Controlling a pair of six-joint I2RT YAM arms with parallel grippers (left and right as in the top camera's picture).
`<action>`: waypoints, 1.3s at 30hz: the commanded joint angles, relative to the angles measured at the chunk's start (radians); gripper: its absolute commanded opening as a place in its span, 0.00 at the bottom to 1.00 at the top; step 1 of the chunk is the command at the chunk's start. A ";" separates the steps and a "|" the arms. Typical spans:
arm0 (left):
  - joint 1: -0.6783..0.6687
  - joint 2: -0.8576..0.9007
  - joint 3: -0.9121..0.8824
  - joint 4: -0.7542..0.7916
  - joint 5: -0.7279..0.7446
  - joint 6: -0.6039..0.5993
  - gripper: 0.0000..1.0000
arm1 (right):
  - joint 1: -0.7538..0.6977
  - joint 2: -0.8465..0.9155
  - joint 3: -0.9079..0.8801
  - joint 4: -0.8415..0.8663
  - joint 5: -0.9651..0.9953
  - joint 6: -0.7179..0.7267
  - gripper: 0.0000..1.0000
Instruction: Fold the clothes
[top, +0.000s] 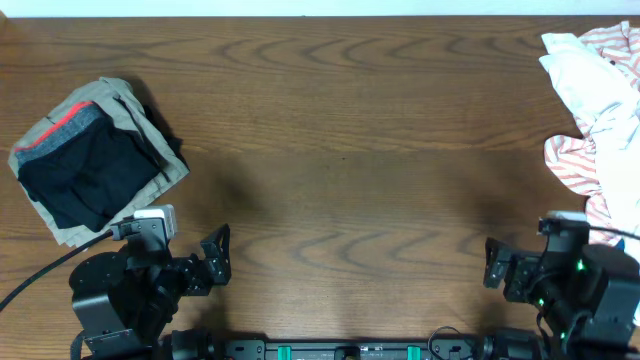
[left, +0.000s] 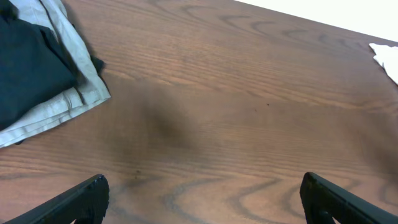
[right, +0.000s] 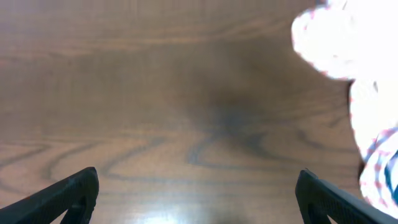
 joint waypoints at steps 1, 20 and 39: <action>-0.004 -0.001 -0.005 0.000 -0.005 0.013 0.98 | 0.013 -0.111 -0.064 0.071 0.012 -0.030 0.99; -0.004 -0.001 -0.005 0.000 -0.005 0.013 0.98 | 0.026 -0.440 -0.832 1.129 0.006 -0.129 0.99; -0.004 -0.001 -0.005 0.000 -0.005 0.013 0.98 | 0.024 -0.420 -0.830 1.064 0.006 -0.125 0.99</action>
